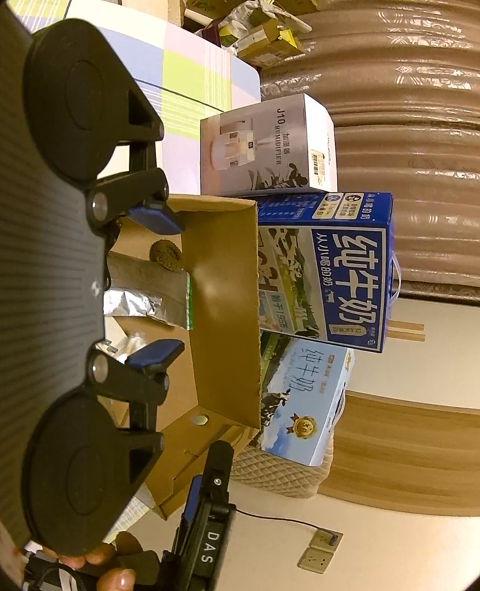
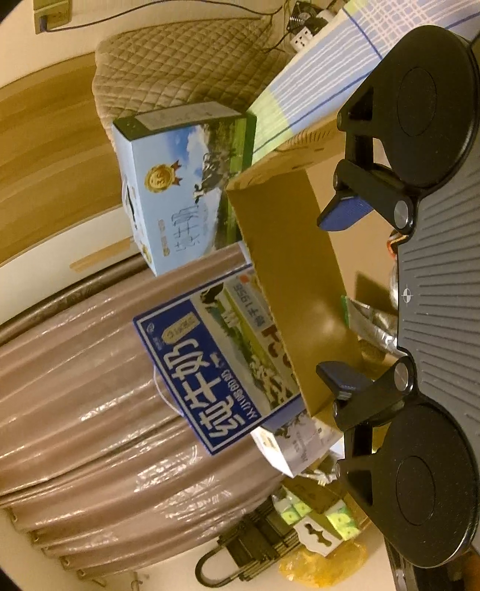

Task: Organize objects
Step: 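Open the left gripper to drop the ring while the right drops the swabs in the box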

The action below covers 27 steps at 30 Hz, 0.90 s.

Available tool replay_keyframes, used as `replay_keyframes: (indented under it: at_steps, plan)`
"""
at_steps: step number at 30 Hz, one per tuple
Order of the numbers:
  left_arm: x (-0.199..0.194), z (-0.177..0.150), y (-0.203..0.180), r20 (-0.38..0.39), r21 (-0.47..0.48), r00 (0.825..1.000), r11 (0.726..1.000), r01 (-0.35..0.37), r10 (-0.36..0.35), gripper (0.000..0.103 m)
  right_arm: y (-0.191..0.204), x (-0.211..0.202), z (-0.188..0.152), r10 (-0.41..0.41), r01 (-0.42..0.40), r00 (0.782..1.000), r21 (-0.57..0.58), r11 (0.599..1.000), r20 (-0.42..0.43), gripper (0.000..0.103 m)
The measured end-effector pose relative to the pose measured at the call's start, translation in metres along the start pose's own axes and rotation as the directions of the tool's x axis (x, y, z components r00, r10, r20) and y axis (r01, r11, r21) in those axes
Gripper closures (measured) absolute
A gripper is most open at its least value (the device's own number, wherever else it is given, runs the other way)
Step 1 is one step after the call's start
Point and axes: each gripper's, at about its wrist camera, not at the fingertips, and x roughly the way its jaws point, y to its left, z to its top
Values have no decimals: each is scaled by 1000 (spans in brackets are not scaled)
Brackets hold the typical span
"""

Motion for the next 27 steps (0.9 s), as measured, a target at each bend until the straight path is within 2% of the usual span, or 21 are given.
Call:
replay_keyframes:
  at_steps: [6,12,16,22,27]
  plan:
    - [-3,-4,4,-2,-4,1000,1000,-12,12,42,8,-12,-9,2,-2,1000,-33,999,4,28]
    - [-17,-11,2,-1,20,1000,999,-31,31,36,22,-32,-20,8,-6,1000,-122,993,14,28]
    - [-30,-19,-1,-9,26,999,999,-35,35,35,23,-46,-26,21,-19,1000,-125,992,10,28]
    - [-56,-39,-2,-20,39,998,997,-65,66,18,24,-72,-35,43,-43,999,-144,989,-2,28]
    - [-72,-64,2,-62,28,995,996,-82,84,16,25,-87,-47,38,-44,998,-138,990,-45,28]
